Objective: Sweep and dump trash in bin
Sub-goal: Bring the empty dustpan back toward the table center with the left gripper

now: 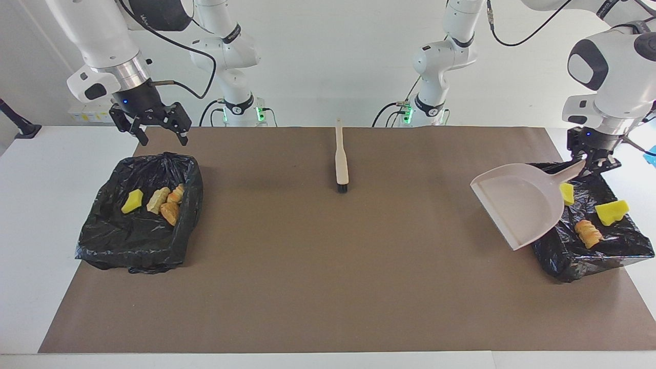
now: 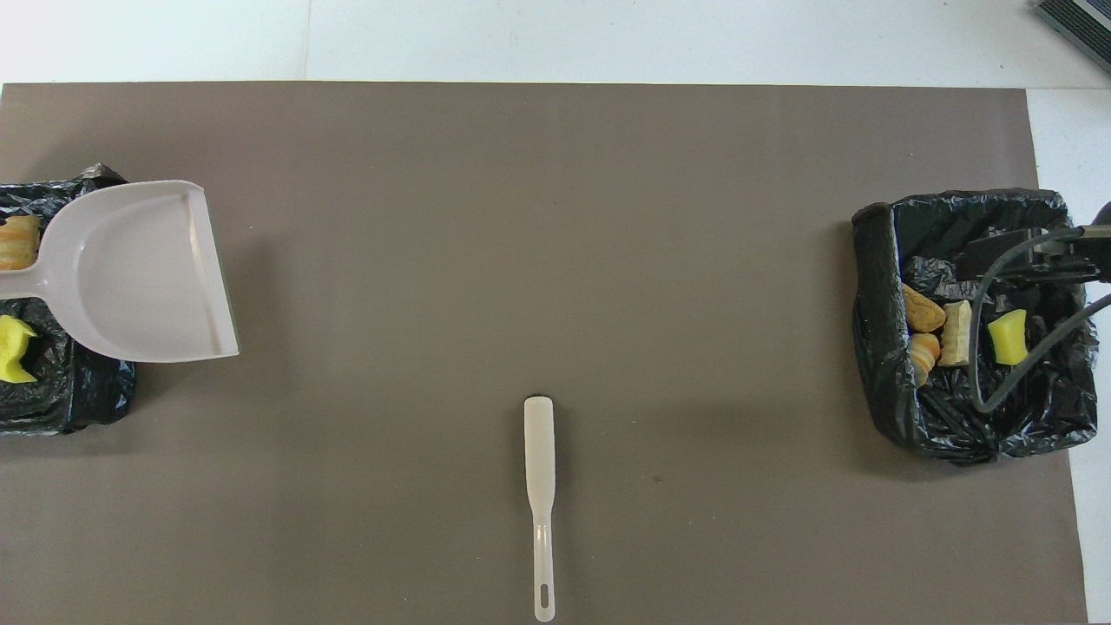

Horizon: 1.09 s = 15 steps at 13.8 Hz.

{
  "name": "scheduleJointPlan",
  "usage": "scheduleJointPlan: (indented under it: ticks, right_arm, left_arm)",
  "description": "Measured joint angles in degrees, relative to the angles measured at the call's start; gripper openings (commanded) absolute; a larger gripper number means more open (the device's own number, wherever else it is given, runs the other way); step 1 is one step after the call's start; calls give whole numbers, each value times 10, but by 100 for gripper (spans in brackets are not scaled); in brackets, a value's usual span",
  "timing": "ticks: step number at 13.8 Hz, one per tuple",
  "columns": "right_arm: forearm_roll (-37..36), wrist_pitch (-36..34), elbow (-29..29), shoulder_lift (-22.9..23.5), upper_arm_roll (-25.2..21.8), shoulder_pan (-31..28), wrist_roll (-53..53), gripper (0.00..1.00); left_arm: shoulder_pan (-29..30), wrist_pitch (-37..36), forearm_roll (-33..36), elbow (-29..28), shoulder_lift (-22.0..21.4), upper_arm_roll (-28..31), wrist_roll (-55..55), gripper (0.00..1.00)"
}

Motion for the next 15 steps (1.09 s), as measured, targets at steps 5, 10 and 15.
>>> scheduleJointPlan:
  ticks: [5,10,15]
  right_arm:
    - [0,0,0,0,0,0,0,100]
    - [0,0,0,0,0,0,0,100]
    - [0,0,0,0,0,0,0,100]
  left_arm:
    - [-73,6,-6,-34,1,-1,-213,0]
    - [-155,43,-23,-63,16,-2,-440,0]
    - [-247,130,-57,-67,78,-2,-700,0]
